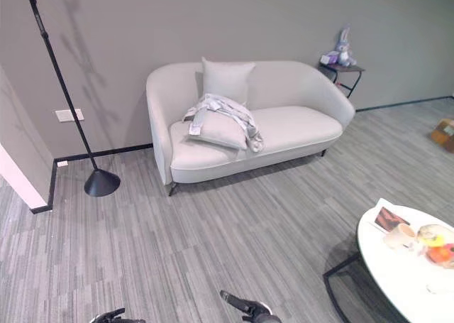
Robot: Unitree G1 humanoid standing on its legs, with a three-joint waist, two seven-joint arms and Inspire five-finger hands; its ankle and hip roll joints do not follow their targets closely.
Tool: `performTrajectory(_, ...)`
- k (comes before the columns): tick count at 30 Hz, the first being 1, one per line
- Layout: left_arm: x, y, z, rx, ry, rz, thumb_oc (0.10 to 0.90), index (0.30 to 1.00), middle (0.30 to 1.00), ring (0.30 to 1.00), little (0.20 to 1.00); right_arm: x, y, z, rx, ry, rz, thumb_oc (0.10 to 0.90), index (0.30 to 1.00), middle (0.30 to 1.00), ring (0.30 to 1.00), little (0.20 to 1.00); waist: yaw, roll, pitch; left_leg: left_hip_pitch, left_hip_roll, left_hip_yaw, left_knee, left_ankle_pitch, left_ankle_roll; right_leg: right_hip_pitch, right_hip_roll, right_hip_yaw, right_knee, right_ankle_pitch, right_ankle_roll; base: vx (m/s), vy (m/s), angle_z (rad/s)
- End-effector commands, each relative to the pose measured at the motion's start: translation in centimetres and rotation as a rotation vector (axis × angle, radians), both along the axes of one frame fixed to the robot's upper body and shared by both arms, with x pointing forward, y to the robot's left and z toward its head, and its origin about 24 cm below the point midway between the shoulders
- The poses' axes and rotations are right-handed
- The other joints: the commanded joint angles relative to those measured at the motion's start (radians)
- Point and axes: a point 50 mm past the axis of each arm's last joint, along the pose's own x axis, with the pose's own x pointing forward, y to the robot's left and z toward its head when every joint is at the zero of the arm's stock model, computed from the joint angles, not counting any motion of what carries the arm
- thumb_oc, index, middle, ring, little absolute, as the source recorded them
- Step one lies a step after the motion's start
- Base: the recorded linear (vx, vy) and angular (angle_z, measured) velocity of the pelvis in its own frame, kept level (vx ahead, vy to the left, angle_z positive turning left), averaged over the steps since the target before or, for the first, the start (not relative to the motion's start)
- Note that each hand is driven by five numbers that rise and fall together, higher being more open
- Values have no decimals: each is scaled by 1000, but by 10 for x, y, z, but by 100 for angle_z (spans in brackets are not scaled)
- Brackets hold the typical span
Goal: Hang the clothes on the sofa on the clothes rack.
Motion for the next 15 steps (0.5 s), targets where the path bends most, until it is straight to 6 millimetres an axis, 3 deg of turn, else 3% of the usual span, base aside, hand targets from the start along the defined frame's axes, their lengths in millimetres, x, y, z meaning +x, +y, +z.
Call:
performTrajectory(1, 6, -9, -1, 0, -4, -66, 800, 900, 900, 900, 900, -9, 20, -6, 62, 51, 0, 800, 900, 900, 900, 900, 17, -21, 56, 43, 115, -4, -11, -108, -121, 71, -11, 67, -371, 273, 86, 594, -414, 3)
performTrajectory(2, 7, -11, -1, -4, -1, -81, 800, 900, 900, 900, 900, -13, 20, -7, 70, 72, -3, 800, 900, 900, 900, 900, 3, -24, 56, 75, 131, -21, -11, -133, -143, -2, -50, 113, -436, 322, 129, 375, -217, 5)
performTrajectory(3, 7, -12, -1, -4, -1, -81, 800, 900, 900, 900, 900, -13, 19, -7, 69, 72, -4, 800, 900, 900, 900, 900, 7, -21, 55, 75, 133, -16, -11, -135, -144, -5, -46, 116, -436, 322, 128, 557, -273, 37)
performTrajectory(4, 7, -12, -1, -2, 2, -110, 800, 900, 900, 900, 900, -19, 18, -9, 75, 98, -11, 800, 900, 900, 900, 900, -8, -22, 51, 116, 151, -31, -11, -161, -159, -62, -73, 146, -436, 355, 149, 481, -223, 56)
performTrajectory(8, -2, -7, -2, 14, 33, -134, 800, 900, 900, 900, 900, -35, 18, -13, 89, 141, -23, 800, 900, 900, 900, 900, -25, -47, 22, 170, 183, -88, -11, -212, -194, -23, -71, 177, -436, 405, 155, 520, -304, 53)
performTrajectory(10, -2, -7, -2, 24, 30, -137, 800, 900, 900, 900, 900, -38, 16, -13, 77, 148, 2, 800, 900, 900, 900, 900, -30, -46, 9, 182, 235, -106, -11, -209, -216, -3, -46, 166, -436, 401, 145, 349, -317, 86)
performTrajectory(15, -3, -7, -2, 23, 30, -137, 800, 900, 900, 900, 900, -38, 16, -13, 76, 148, 3, 800, 900, 900, 900, 900, -32, -42, 10, 184, 240, -108, -11, -210, -218, 1, -42, 162, -436, 400, 145, 29, -29, 33)
